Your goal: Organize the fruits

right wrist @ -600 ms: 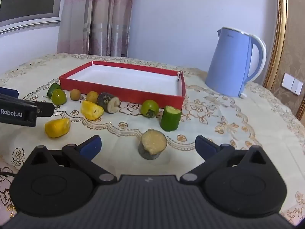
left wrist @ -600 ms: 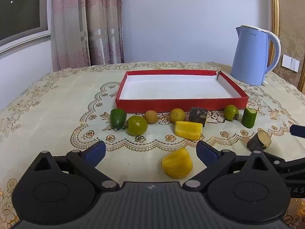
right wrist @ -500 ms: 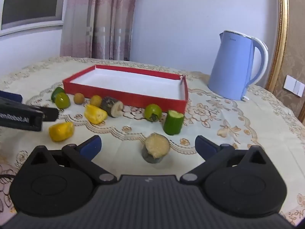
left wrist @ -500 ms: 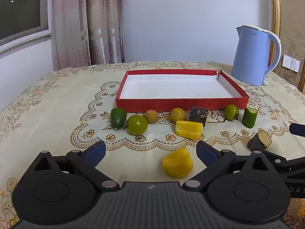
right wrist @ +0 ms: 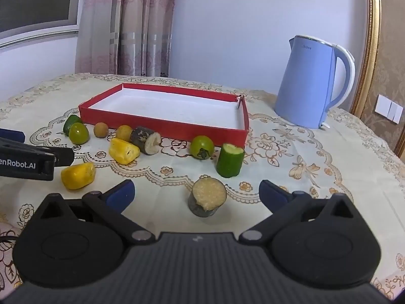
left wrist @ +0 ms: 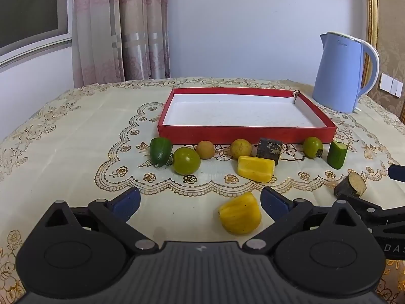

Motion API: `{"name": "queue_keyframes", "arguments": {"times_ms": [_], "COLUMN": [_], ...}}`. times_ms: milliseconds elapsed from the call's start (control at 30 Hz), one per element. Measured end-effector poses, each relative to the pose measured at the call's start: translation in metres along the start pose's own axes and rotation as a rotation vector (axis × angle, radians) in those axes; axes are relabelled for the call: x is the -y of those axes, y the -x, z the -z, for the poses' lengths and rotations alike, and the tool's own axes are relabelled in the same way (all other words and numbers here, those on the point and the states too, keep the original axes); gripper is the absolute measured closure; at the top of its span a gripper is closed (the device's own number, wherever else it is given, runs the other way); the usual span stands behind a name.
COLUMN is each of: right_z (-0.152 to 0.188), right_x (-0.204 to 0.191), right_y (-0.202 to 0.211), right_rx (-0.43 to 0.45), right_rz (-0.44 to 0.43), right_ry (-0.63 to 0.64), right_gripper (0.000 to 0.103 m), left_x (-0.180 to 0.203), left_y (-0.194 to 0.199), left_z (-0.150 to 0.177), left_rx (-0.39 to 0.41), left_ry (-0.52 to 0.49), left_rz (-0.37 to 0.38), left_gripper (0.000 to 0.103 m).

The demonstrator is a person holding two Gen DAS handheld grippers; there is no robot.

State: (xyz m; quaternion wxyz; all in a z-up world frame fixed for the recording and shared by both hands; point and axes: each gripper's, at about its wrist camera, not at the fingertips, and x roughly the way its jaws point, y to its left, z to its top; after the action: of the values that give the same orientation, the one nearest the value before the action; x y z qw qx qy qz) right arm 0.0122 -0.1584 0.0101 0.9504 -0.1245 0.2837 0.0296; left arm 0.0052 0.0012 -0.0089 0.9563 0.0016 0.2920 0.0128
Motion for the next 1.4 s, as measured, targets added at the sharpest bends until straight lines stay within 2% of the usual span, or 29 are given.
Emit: {"name": "queue_keyframes", "arguments": {"times_ms": [833, 1400], "right_z": [-0.004, -0.007], "right_x": [-0.001, 0.005], "right_y": [-0.002, -0.013], "right_rx": [-0.009, -0.062], "right_rz": [0.025, 0.024], "right_ry": [-0.032, -0.081], "right_gripper": [0.0, 0.0], "left_x": [-0.002, -0.002], "left_y": [-0.001, 0.004], "left_z": [-0.001, -0.002], "left_rx": [0.001, 0.016], "left_ry": [-0.009, -0.009], "left_rz": [-0.013, -0.021], "left_gripper": [0.001, 0.001]}}
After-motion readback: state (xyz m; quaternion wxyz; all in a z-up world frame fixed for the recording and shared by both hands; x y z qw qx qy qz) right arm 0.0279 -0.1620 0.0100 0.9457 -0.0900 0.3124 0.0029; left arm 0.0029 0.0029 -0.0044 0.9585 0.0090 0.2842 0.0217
